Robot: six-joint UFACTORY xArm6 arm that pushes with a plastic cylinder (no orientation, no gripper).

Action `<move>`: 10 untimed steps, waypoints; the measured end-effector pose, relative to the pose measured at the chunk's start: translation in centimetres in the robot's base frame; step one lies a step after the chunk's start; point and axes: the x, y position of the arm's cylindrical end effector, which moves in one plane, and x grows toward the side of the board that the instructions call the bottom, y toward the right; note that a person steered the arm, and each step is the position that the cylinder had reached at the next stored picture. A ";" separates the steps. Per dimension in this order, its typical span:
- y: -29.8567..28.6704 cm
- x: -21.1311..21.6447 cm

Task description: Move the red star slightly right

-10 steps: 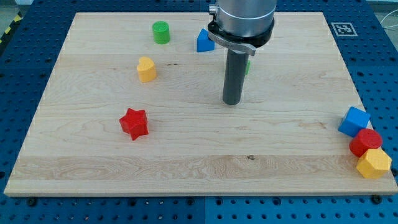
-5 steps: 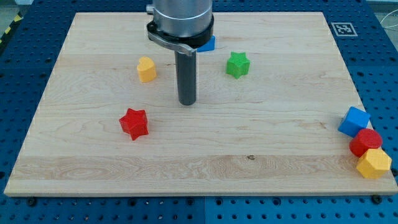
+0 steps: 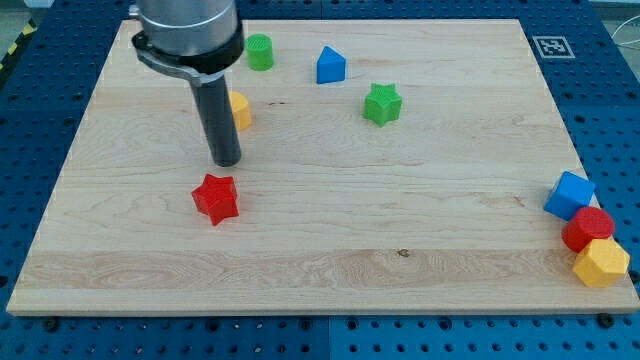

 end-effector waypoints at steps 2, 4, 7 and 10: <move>-3.6 0.0; -5.6 0.7; -5.2 4.7; 0.2 6.2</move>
